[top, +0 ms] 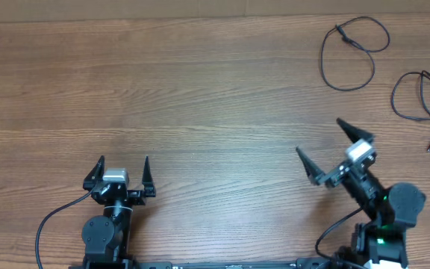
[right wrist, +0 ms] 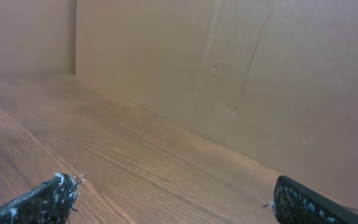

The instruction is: Untangle cables

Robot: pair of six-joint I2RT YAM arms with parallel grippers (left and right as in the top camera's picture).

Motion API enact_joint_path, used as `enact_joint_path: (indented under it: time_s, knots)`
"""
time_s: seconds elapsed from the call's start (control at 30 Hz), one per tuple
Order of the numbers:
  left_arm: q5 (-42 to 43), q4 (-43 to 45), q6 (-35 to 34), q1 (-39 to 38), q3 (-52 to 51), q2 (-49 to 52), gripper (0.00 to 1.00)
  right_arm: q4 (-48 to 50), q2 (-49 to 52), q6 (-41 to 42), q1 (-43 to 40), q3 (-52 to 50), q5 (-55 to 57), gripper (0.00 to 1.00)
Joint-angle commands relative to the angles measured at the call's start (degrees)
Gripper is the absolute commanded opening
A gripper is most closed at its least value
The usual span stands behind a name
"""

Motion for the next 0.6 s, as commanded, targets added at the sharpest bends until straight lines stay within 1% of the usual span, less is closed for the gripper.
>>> enact_joint_path:
  time_s: [0.0, 0.27, 0.37, 0.57]
  knots:
    - [0.5, 0.0, -0.5, 0.0, -0.2, -0.6, 1.00, 3.0, -2.1, 0.2, 1.0, -3.5, 1.0, 1.00]
    - [0.5, 0.0, -0.5, 0.0, -0.2, -0.6, 0.99, 4.3, -6.1, 0.0, 2.1, -10.2, 2.5, 1.00]
    - [0.5, 0.0, -0.5, 0.0, -0.2, -0.6, 1.00, 1.0, -7.7, 0.0, 2.7, -10.4, 3.5, 1.00]
    - [0.5, 0.0, -0.5, 0.0, -0.2, -0.6, 1.00, 0.5, -9.4, 0.1, 3.1, -10.4, 5.9, 1.00]
